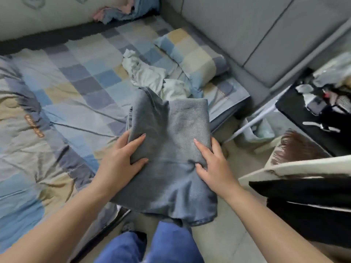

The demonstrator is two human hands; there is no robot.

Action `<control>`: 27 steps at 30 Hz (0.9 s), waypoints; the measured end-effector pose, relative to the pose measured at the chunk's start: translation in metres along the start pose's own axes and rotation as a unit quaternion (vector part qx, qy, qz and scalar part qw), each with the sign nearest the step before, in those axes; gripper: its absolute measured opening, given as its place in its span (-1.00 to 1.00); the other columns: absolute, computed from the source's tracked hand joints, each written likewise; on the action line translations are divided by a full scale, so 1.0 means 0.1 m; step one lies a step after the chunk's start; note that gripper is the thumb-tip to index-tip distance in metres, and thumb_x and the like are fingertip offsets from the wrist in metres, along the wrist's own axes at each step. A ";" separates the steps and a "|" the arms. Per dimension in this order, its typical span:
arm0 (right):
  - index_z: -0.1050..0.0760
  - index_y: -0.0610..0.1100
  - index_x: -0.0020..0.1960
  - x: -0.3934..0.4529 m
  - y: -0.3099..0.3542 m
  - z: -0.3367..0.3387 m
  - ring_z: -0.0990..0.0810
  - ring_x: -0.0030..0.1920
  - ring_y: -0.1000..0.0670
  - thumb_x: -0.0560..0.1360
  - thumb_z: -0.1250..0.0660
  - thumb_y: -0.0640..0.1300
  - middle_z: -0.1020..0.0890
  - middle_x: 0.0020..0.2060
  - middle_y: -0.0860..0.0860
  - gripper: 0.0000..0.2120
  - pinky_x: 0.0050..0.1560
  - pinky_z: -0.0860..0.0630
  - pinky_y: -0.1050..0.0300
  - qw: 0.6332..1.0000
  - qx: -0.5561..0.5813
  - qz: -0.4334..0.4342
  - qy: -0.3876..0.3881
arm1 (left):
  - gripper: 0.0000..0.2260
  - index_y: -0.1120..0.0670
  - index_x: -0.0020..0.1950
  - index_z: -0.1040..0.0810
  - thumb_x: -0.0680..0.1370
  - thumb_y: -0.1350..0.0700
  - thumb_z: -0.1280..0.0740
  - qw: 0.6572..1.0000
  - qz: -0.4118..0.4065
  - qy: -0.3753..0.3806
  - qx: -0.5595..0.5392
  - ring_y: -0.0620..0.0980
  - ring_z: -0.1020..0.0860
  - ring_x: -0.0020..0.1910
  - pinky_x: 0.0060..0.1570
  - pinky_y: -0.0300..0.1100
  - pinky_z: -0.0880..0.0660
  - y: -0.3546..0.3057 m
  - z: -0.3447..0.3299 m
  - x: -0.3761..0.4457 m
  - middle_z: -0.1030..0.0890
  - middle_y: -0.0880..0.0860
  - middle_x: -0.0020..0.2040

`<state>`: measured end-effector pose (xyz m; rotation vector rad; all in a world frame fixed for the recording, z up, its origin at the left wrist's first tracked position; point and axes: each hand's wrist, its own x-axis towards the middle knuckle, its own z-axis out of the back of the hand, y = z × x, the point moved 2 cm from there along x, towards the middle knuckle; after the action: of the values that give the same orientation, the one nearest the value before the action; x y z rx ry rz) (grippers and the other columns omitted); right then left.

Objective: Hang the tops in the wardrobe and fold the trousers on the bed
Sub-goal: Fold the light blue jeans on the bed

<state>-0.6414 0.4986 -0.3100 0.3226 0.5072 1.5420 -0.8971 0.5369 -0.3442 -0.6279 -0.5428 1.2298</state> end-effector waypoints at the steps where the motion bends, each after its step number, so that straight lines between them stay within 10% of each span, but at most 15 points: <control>1: -0.27 0.00 0.47 -0.20 -0.03 0.06 -0.12 0.50 -0.07 0.46 -0.33 -0.28 -0.09 0.51 -0.15 -0.38 0.34 -0.07 0.38 1.000 0.010 -0.017 -0.019 | -0.42 0.00 0.39 -0.47 0.39 0.12 -0.53 1.000 -0.022 0.017 -0.001 -0.09 -0.29 0.37 0.26 -0.47 -0.11 -0.11 -0.02 -0.02 -0.33 -0.03 0.46; 9: -0.27 0.03 0.47 -1.75 -0.45 0.47 -0.19 0.48 -0.01 0.49 -0.32 -0.25 -0.14 0.49 -0.06 -0.40 0.36 -0.23 0.27 0.975 0.034 -0.161 -0.146 | -0.41 -0.14 0.42 -0.40 0.42 0.01 -0.50 0.975 -0.180 0.130 0.013 -0.09 -0.30 0.41 0.24 -0.19 -0.32 -1.17 -0.50 -0.26 -0.21 -0.26 0.40; 17: -0.27 0.02 0.46 -3.44 -1.19 0.88 -0.26 0.42 0.09 0.49 -0.33 -0.25 -0.11 0.51 0.05 -0.41 0.22 -0.27 0.38 0.924 0.048 -0.286 -0.251 | -0.41 -0.21 0.43 -0.35 0.44 -0.03 -0.47 0.921 -0.297 0.250 -0.019 -0.37 -0.20 0.33 0.23 -0.35 -0.22 -2.57 -1.60 -0.80 -0.09 -0.39 0.37; 27: -0.28 0.04 0.45 -5.36 -2.16 1.28 -0.24 0.30 0.30 0.46 -0.34 -0.30 -0.22 0.41 0.08 -0.38 0.05 -0.16 0.67 0.849 0.060 -0.403 -0.335 | -0.41 -0.21 0.42 -0.36 0.44 -0.03 -0.46 0.859 -0.374 0.348 -0.026 -0.18 -0.26 0.42 0.28 -0.35 -0.21 -4.19 -3.00 -1.84 -0.18 -0.21 0.49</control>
<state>-0.3671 -0.0226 -0.2509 0.6196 0.1309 0.5101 -0.4509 0.2282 -0.2745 -0.7548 -0.1593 0.2045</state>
